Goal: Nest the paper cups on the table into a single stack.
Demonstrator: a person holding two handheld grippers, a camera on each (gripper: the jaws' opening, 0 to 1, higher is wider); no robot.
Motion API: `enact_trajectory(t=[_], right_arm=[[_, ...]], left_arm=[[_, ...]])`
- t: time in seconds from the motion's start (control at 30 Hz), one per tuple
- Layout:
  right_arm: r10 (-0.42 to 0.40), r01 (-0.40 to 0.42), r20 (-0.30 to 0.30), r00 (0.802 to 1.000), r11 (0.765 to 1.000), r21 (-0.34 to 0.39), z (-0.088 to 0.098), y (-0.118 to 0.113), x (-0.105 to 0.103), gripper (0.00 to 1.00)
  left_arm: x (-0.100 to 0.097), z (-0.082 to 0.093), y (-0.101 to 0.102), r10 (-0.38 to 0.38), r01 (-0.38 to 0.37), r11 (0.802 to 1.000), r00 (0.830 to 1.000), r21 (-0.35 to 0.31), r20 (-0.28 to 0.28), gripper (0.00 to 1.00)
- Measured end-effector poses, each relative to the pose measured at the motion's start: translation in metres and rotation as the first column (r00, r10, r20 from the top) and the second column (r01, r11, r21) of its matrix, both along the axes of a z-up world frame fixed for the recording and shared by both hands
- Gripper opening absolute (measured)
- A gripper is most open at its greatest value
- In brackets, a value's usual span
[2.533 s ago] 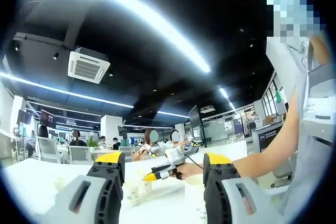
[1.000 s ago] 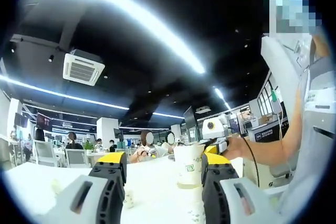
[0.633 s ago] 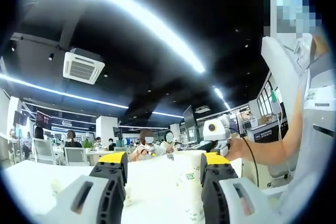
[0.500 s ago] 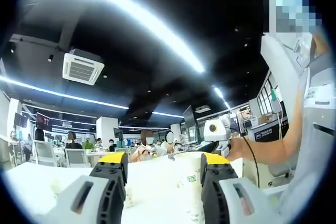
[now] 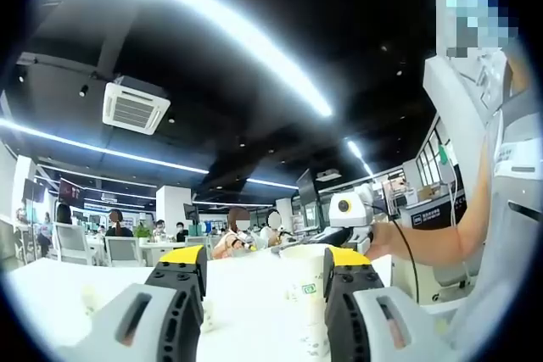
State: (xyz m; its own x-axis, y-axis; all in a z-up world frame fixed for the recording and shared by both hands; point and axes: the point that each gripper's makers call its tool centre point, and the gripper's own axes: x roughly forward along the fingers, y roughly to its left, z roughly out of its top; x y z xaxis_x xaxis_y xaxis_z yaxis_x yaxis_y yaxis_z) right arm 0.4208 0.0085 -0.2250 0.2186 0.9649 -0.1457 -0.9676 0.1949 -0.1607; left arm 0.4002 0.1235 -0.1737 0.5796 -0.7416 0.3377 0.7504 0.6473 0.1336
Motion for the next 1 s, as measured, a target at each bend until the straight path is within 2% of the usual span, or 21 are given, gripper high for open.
enact_trajectory(t=[0.17, 0.27, 0.4, 0.53, 0.67, 0.87, 1.0], right_arm=[[0.012, -0.012, 0.002, 1.0, 1.0, -0.01, 0.001, 0.003, -0.001, 0.46], [0.01, -0.01, 0.0, 1.0, 1.0, -0.007, 0.001, 0.004, 0.001, 0.46], [0.003, -0.003, -0.001, 1.0, 1.0, -0.002, 0.0, 0.004, 0.001, 0.55], [-0.007, 0.007, -0.01, 1.0, 1.0, -0.001, -0.001, 0.002, 0.0, 0.64], [-0.019, 0.019, -0.012, 1.0, 1.0, -0.015, -0.002, -0.001, 0.002, 0.68], [-0.034, 0.034, -0.001, 0.999, 0.999, 0.038, 0.004, -0.006, -0.003, 0.68], [-0.055, 0.052, 0.02, 0.998, 0.992, 0.118, 0.014, -0.013, -0.009, 0.68]], left_arm=[[0.0, 0.009, 0.007, 0.014, -0.013, 1.0, 1.0, -0.018, 0.014, 0.59], [0.0, 0.007, 0.007, 0.011, -0.011, 1.0, 1.0, -0.023, 0.007, 0.59], [0.0, 0.002, 0.006, 0.013, -0.013, 1.0, 1.0, -0.006, 0.002, 0.59], [0.0, 0.005, 0.006, 0.003, -0.003, 1.0, 1.0, -0.02, 0.001, 0.59], [0.0, 0.009, 0.008, 0.008, -0.008, 0.999, 1.0, -0.031, 0.01, 0.58], [0.0, 0.002, 0.003, -0.003, 0.003, 1.0, 1.0, -0.018, 0.0, 0.58], [0.002, 0.0, -0.002, -0.016, 0.016, 1.0, 1.0, -0.016, -0.007, 0.58]])
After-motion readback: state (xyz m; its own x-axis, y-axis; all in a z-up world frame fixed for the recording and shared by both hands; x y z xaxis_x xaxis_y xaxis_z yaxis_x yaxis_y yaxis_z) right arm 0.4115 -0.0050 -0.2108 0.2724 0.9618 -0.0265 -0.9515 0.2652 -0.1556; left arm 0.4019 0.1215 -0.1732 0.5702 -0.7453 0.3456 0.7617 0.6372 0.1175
